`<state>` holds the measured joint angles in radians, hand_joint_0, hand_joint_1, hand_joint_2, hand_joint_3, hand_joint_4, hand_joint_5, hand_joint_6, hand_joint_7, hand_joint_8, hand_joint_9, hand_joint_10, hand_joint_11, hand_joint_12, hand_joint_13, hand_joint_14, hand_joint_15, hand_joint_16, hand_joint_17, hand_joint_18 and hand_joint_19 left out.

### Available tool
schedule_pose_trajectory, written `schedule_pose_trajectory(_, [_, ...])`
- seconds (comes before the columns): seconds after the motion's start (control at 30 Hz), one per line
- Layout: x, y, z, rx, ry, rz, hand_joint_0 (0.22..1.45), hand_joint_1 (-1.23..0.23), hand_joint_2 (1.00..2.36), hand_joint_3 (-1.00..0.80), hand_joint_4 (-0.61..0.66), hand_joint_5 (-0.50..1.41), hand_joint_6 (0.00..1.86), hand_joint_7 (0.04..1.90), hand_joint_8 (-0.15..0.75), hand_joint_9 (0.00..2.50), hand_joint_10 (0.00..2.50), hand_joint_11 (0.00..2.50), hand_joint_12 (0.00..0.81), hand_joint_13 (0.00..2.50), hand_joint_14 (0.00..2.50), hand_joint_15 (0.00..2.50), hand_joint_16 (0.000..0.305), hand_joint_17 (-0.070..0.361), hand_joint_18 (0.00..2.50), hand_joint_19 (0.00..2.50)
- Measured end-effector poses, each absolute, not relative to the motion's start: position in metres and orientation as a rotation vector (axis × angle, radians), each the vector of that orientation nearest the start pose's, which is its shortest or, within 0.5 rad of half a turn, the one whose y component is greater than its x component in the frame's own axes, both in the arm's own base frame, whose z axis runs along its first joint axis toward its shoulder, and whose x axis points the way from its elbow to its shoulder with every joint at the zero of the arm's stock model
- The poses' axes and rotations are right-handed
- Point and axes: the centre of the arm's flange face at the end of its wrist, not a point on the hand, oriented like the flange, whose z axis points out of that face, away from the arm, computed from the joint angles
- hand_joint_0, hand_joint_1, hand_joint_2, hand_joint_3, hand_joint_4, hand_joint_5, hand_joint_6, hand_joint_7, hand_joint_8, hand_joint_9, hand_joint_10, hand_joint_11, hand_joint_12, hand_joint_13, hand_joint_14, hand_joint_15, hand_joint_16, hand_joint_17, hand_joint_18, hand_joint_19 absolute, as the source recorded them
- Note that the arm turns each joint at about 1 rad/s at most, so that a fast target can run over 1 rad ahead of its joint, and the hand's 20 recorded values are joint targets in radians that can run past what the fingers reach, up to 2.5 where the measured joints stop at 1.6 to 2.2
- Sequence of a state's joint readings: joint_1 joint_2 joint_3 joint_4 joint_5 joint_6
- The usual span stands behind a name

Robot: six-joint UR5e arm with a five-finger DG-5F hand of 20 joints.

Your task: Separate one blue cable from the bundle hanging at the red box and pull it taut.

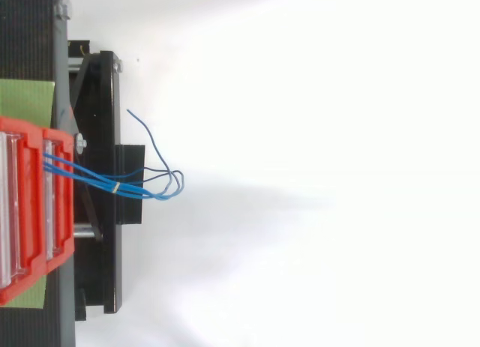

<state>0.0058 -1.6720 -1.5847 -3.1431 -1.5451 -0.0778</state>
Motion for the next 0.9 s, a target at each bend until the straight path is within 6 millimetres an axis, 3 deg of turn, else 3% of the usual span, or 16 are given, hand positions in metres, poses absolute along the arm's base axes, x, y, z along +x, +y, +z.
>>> schedule_pose_trajectory(0.47, [0.518,-0.132,0.425,1.286,1.335,1.076,0.57,-0.57,1.0,-0.5,0.28,-0.18,0.5,0.88,0.277,0.74,0.02,0.46,0.334,0.58,0.01,0.29,0.041,0.092,0.47,0.44])
schedule_pose_trajectory(0.9, [0.536,-0.129,0.415,1.296,1.262,1.079,0.56,-0.57,1.0,-0.5,0.27,-0.19,0.5,0.88,0.278,0.72,0.01,0.46,0.339,0.58,0.01,0.3,0.042,0.094,0.47,0.45])
